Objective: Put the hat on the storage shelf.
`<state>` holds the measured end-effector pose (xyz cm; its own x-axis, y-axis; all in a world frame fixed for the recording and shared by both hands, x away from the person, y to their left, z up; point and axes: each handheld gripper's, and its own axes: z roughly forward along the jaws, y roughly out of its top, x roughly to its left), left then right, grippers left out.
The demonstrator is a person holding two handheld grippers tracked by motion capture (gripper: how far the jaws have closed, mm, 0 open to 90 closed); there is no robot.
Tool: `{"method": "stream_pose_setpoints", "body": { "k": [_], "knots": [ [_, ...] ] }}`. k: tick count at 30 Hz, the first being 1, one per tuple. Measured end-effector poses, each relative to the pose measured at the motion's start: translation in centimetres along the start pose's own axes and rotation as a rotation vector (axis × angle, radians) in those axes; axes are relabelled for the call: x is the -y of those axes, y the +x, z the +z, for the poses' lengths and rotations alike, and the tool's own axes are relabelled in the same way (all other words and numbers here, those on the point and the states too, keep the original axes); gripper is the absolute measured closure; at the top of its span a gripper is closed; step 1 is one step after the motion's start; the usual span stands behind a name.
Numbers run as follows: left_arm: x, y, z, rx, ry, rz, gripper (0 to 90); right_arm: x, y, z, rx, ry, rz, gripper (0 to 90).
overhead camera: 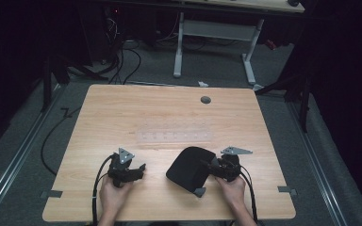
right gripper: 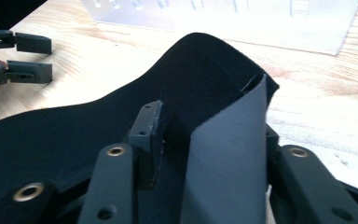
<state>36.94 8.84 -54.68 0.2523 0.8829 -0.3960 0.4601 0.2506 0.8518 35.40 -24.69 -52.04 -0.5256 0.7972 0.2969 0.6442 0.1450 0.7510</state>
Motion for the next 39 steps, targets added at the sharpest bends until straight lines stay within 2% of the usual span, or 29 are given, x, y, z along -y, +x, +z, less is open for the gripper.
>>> {"method": "stream_pose_setpoints", "body": {
  "k": [5, 10, 17, 23, 29, 35, 39],
  "knots": [
    [0.0, 0.1, 0.0, -0.004, -0.003, -0.002, 27.0, 0.1, 0.1, -0.2, -0.026, -0.002, -0.027, 66.8],
    [0.0, 0.0, 0.0, 0.002, -0.001, 0.005, 28.1, 0.2, 0.1, -0.5, -0.046, -0.005, -0.035, 75.1],
    [0.0, 0.0, 0.0, 0.005, 0.001, 0.006, 27.7, 0.4, 0.4, -0.9, -0.083, 0.000, -0.051, 81.7],
    [0.1, -0.1, -0.1, 0.017, 0.010, 0.009, 25.1, 0.4, 0.7, -1.4, -0.100, -0.009, -0.061, 84.3],
    [0.1, -0.1, -0.1, 0.019, 0.014, 0.012, 24.7, 0.3, 0.8, -1.8, -0.127, -0.018, -0.051, 85.2],
    [0.1, -0.1, -0.1, 0.023, 0.016, 0.014, 24.7, 0.1, 1.2, -2.5, -0.130, -0.021, -0.060, 85.3],
    [0.1, -0.2, -0.3, 0.033, 0.021, 0.017, 26.9, 0.0, 1.2, -3.1, -0.144, -0.049, -0.047, 85.3]
  ]
}}
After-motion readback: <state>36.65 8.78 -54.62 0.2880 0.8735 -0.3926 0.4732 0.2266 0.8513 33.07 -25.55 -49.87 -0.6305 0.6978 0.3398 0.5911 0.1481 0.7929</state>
